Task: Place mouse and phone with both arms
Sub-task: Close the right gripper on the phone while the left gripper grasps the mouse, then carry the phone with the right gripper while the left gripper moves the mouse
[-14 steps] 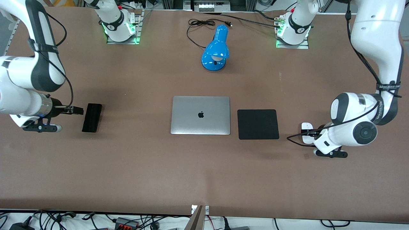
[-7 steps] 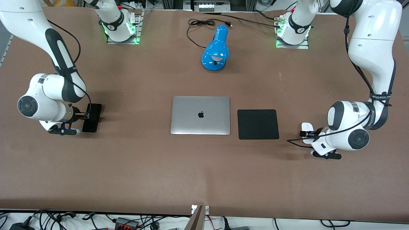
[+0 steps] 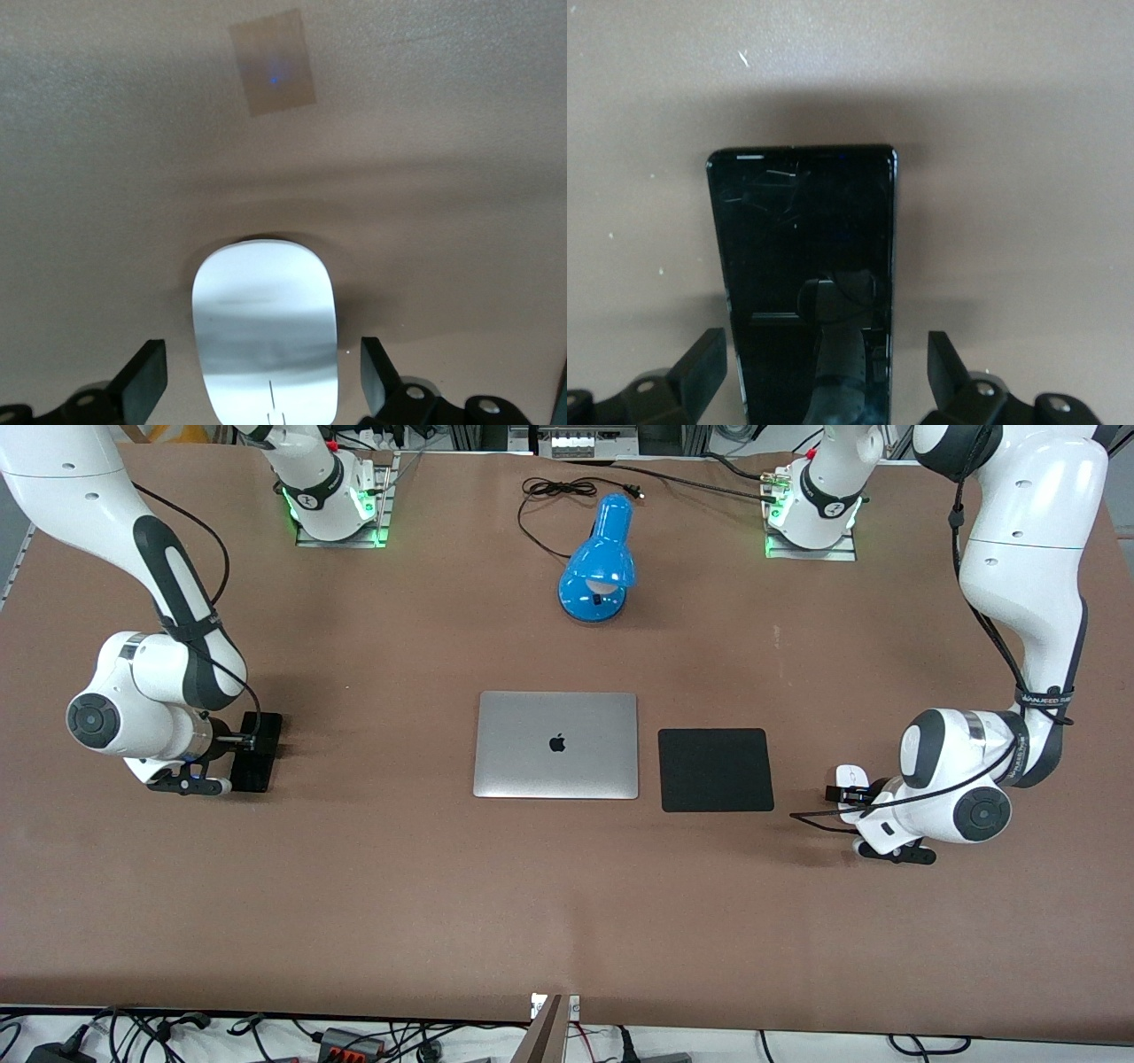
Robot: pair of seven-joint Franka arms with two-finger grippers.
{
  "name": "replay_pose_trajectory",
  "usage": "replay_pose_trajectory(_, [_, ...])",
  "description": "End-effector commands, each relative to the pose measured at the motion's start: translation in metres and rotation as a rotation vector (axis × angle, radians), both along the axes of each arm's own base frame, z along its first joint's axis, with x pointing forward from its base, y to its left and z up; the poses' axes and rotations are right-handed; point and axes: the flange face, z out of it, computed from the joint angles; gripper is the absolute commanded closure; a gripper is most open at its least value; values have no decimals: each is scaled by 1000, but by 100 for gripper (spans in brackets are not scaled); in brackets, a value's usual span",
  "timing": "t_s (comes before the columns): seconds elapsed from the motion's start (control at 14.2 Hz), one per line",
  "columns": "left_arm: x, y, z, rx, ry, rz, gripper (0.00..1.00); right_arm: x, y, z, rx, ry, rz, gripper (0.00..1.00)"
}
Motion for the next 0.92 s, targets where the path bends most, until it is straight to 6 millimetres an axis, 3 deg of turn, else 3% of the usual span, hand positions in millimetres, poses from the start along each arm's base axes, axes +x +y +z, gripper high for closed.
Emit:
replay_pose_trajectory(0.0, [0, 1, 4, 7, -13, -37, 31, 0, 0, -6, -4, -29, 25, 0])
replay_pose_trajectory(0.07, [1, -3, 6, 8, -16, -41, 39, 1, 1, -9, -5, -32, 25, 0])
replay_pose_trajectory(0.21, [3, -7, 9, 5, -21, -43, 48, 0, 1, -13, -4, -32, 26, 0])
replay_pose_trajectory(0.42, [9, -11, 27, -20, -42, -12, 52, -1, 3, -21, -2, -27, 25, 0])
replay_pose_trajectory(0.49, [13, -28, 36, -51, -43, -14, 52, -2, 4, -23, -1, -20, 28, 0])
replay_pose_trajectory(0.7, [11, -85, 49, -54, -6, -63, 54, -6, 5, -24, 0, -8, 29, 55])
replay_pose_trajectory(0.85, [2, -122, 48, -28, 22, -26, 54, -5, 8, -21, 3, 5, 30, 71])
